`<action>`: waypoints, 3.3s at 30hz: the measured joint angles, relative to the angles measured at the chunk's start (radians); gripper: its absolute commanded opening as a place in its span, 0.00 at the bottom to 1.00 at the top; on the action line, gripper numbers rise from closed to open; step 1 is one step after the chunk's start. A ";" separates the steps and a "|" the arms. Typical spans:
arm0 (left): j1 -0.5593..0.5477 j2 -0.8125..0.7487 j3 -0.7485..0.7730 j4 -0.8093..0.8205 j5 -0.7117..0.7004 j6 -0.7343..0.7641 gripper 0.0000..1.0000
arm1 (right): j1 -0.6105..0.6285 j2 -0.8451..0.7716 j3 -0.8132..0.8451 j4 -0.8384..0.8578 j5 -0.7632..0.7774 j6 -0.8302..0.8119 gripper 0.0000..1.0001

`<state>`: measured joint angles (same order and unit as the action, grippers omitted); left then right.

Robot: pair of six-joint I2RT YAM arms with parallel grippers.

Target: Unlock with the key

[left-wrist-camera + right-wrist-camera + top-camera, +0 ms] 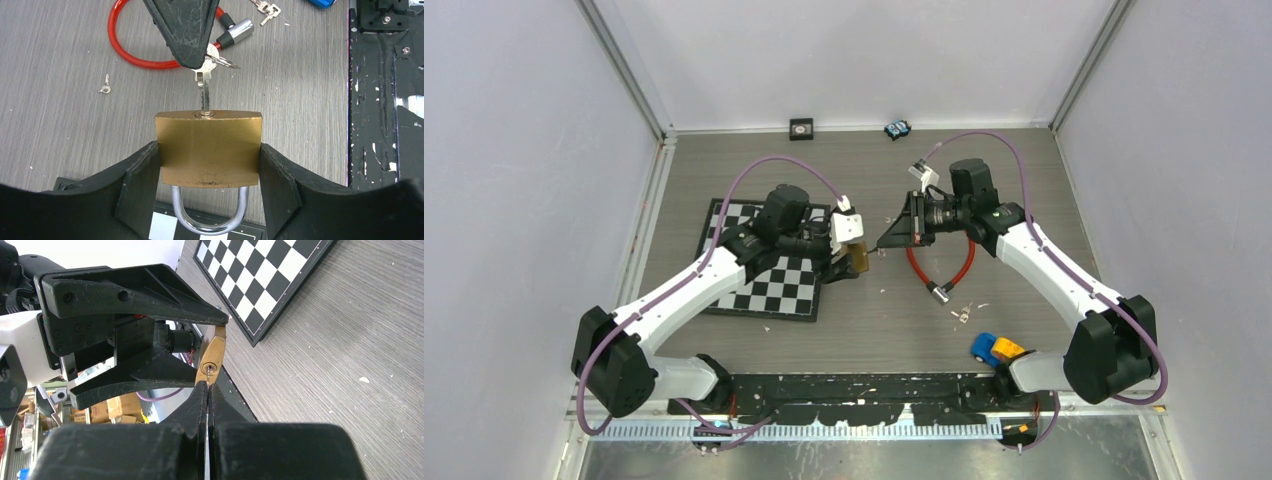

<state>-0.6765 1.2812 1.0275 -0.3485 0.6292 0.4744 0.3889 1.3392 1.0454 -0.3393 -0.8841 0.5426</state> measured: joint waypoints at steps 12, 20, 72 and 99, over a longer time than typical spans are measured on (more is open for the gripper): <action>0.001 0.003 0.000 0.000 0.000 -0.018 0.00 | 0.008 0.000 0.000 -0.014 0.011 -0.027 0.01; 0.003 0.008 0.000 0.000 -0.002 -0.027 0.00 | 0.013 0.000 0.000 -0.016 0.020 -0.037 0.01; 0.003 0.057 -0.003 0.011 -0.101 -0.088 0.00 | 0.077 0.165 0.066 0.041 0.088 0.016 0.31; 0.030 0.029 -0.028 -0.006 0.571 -0.103 0.00 | 0.206 -0.337 0.136 -0.509 0.082 -1.044 0.59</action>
<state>-0.6464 1.3106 0.9997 -0.3546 1.2007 0.3717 0.5953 1.0023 1.1816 -0.8482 -0.8024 -0.5018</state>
